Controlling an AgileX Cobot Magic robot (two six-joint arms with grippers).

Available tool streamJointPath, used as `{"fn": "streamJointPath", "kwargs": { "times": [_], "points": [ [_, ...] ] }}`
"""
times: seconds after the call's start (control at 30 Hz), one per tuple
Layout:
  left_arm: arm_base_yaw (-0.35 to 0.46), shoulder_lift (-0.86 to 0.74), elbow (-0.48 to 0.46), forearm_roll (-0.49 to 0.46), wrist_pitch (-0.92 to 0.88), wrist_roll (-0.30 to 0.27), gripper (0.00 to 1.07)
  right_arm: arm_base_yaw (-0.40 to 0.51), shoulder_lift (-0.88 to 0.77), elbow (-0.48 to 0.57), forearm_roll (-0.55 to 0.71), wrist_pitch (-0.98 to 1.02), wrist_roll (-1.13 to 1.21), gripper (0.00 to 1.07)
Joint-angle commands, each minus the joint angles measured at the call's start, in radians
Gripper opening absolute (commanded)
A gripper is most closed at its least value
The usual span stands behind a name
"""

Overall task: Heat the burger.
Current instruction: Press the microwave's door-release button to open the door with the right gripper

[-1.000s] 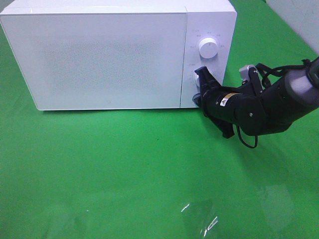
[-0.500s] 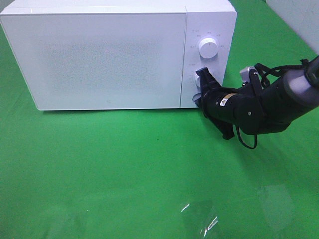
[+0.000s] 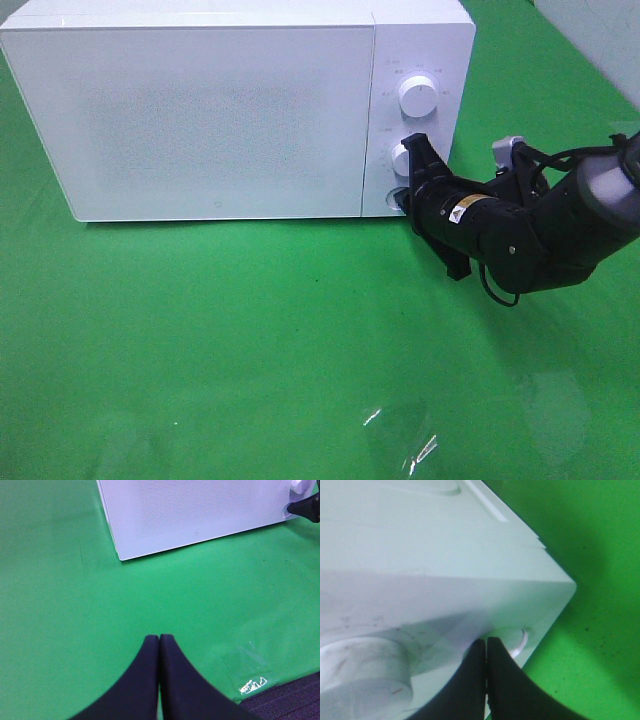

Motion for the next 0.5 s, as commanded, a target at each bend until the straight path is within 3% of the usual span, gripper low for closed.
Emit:
{"fn": "streamJointPath", "kwargs": {
  "times": [0.03, 0.3, 0.5],
  "points": [
    [0.002, -0.023, 0.004, 0.004, -0.012, 0.001, 0.0, 0.016, -0.032, -0.015, 0.052, -0.247, -0.007, 0.0],
    [0.002, -0.023, 0.004, 0.004, -0.012, 0.001, 0.0, 0.02, -0.012, -0.044, 0.129, -0.258, -0.035, 0.0],
    [0.002, -0.023, 0.004, 0.004, -0.012, 0.001, 0.0, 0.02, 0.016, -0.129, 0.147, -0.275, -0.035, 0.0]
  ]
}}
